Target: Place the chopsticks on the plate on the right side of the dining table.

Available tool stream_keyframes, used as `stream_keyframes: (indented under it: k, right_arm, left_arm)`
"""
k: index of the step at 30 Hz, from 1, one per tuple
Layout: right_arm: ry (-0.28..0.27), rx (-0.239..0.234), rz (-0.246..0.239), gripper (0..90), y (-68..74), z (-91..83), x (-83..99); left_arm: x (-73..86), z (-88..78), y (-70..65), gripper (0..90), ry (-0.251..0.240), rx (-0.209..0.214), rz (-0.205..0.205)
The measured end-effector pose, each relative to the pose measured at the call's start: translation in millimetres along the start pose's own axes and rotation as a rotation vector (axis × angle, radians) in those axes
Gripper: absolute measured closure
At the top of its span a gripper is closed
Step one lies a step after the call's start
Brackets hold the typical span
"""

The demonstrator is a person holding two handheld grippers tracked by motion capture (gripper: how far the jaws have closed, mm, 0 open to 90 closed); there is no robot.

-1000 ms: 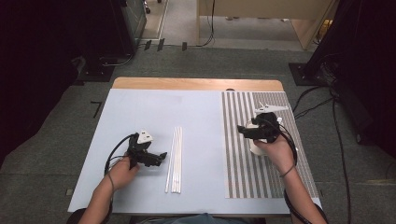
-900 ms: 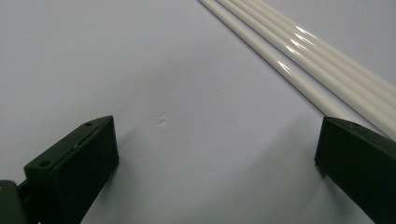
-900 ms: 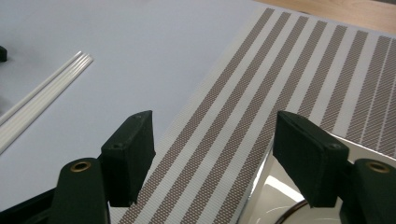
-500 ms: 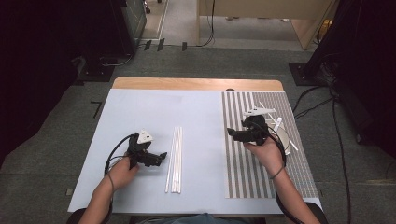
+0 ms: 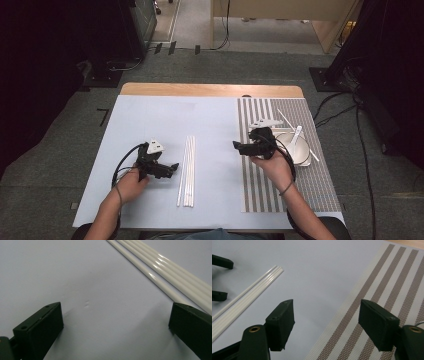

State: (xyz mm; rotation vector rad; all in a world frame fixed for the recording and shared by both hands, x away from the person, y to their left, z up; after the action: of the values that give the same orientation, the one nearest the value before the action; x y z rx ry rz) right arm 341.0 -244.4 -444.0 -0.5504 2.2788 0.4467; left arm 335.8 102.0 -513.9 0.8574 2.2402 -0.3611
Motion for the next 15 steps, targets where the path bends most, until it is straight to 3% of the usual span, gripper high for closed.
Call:
stream_keyframes:
  k: [6,15]
  right_arm:
    - [0.007,-0.006,0.023,28.4,8.2,6.1,0.3]
    - [0.011,-0.027,-0.029,30.2,26.0,17.1,1.7]
  left_arm:
    - [0.0,0.0,0.0,0.0,0.000,0.000,0.000]
    - [0.0,0.0,0.0,0.0,0.000,-0.001,0.000]
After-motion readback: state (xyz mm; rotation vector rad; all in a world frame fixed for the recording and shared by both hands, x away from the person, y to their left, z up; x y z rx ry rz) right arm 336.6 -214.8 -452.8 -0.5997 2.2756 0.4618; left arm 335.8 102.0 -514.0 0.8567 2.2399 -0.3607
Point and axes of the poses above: each handheld gripper's, and its own axes: z roughly forward along the jaws, x roughly out of its underside, y roughly to its left, the point moved 2 cm from there along z, roughly forward along the jaws
